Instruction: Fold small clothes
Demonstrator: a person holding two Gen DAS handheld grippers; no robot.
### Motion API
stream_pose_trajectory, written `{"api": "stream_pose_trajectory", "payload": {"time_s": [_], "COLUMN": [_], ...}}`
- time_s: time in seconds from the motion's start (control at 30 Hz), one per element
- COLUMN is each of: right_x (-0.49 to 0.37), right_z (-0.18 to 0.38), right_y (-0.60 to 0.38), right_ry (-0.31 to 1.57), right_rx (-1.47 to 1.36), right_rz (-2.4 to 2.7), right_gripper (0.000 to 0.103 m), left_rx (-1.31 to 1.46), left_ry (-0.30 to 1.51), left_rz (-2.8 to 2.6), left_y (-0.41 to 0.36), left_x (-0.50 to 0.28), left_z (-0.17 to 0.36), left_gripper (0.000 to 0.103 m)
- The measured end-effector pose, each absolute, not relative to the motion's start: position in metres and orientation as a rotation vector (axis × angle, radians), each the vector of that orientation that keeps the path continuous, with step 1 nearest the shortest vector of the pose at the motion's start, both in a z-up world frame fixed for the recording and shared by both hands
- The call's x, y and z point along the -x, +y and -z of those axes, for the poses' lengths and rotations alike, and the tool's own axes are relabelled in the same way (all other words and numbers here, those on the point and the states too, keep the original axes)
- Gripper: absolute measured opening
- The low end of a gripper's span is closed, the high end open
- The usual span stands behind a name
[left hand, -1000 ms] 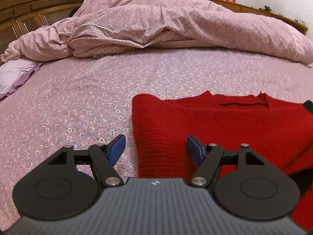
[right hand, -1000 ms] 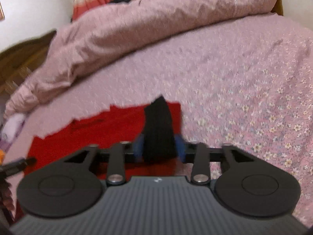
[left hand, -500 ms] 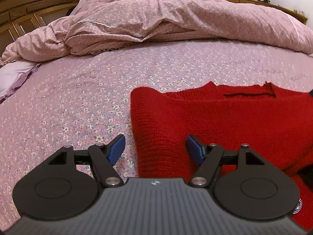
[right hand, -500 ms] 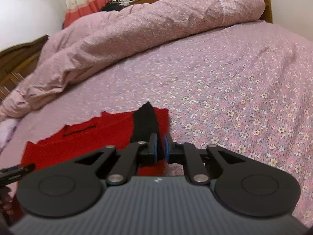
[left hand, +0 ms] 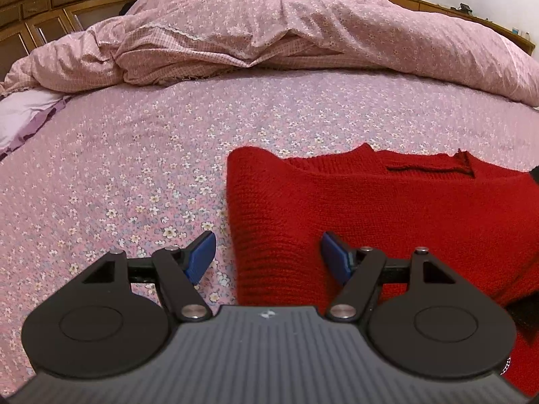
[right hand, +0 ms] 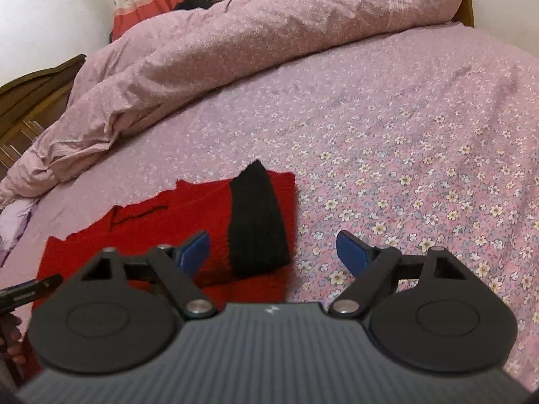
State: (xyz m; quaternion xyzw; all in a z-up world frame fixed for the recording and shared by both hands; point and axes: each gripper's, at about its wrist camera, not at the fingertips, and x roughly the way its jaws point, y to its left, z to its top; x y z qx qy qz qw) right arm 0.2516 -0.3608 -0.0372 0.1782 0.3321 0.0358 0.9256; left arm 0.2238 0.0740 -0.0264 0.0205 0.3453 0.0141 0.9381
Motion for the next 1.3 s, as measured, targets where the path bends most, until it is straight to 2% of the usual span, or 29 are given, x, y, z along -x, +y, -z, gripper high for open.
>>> {"api": "stream_pose_trajectory", "payload": {"time_s": [0.07, 0.13, 0.17, 0.2, 0.23, 0.33, 0.37, 0.4, 0.53, 0.57, 0.73, 0.83, 0.93, 1.03, 1.07, 1.13, 1.2, 1.23, 1.3], "right_x": [-0.257, -0.262, -0.263, -0.263, -0.26, -0.245, -0.241, -0.24, -0.247, -0.246, -0.23, -0.242, -0.265, -0.259, -0.257, -0.251, -0.239, -0.233, -0.223], "right_z": [0.039, 0.042, 0.042, 0.04, 0.038, 0.026, 0.023, 0.023, 0.043, 0.046, 0.017, 0.02, 0.051, 0.053, 0.05, 0.044, 0.037, 0.033, 0.028], "right_y": [-0.358, -0.355, -0.353, -0.351, -0.35, -0.359, -0.362, -0.364, -0.373, -0.374, -0.344, -0.324, -0.318, -0.317, -0.317, -0.317, -0.321, -0.323, -0.324], "right_ry": [0.695, 0.715, 0.718, 0.72, 0.711, 0.654, 0.644, 0.647, 0.739, 0.747, 0.572, 0.61, 0.728, 0.663, 0.661, 0.659, 0.641, 0.637, 0.634], "right_rx": [-0.361, -0.369, -0.376, -0.379, -0.378, -0.457, -0.464, -0.448, -0.38, -0.389, -0.266, -0.217, -0.211, -0.225, -0.23, -0.232, -0.249, -0.26, -0.286], "right_rz": [-0.092, -0.115, -0.122, -0.118, -0.1, -0.109, -0.097, -0.071, 0.026, 0.036, -0.078, -0.136, -0.103, -0.098, -0.098, -0.116, -0.143, -0.143, -0.148], "right_gripper": [0.082, 0.059, 0.037, 0.023, 0.017, 0.011, 0.006, 0.004, 0.004, 0.007, 0.007, 0.008, 0.004, 0.005, 0.008, 0.027, 0.077, 0.084, 0.082], "left_rx": [-0.056, -0.069, -0.074, -0.081, -0.087, -0.113, -0.117, -0.119, -0.102, -0.101, -0.12, -0.139, -0.15, -0.134, -0.138, -0.146, -0.151, -0.151, -0.146], "left_ry": [0.701, 0.697, 0.695, 0.692, 0.689, 0.692, 0.696, 0.703, 0.72, 0.721, 0.724, 0.727, 0.726, 0.72, 0.714, 0.698, 0.682, 0.673, 0.665], "left_rz": [-0.033, -0.036, -0.039, -0.041, -0.038, -0.03, -0.03, -0.029, -0.022, -0.02, -0.021, -0.029, -0.037, -0.035, -0.036, -0.035, -0.031, -0.028, -0.02], "left_y": [0.072, 0.07, 0.07, 0.07, 0.069, 0.069, 0.069, 0.069, 0.071, 0.071, 0.069, 0.065, 0.067, 0.072, 0.072, 0.073, 0.074, 0.075, 0.078], "left_x": [-0.223, -0.221, -0.221, -0.22, -0.219, -0.221, -0.223, -0.224, -0.23, -0.23, -0.231, -0.234, -0.234, -0.227, -0.223, -0.213, -0.2, -0.192, -0.176], "left_z": [0.025, 0.024, 0.024, 0.023, 0.022, 0.022, 0.023, 0.024, 0.027, 0.027, 0.027, 0.028, 0.029, 0.022, 0.019, 0.012, 0.003, -0.002, -0.009], "left_gripper": [0.074, 0.074, 0.074, 0.074, 0.074, 0.074, 0.074, 0.074, 0.074, 0.074, 0.074, 0.076, 0.081, 0.081, 0.081, 0.081, 0.081, 0.081, 0.081]}}
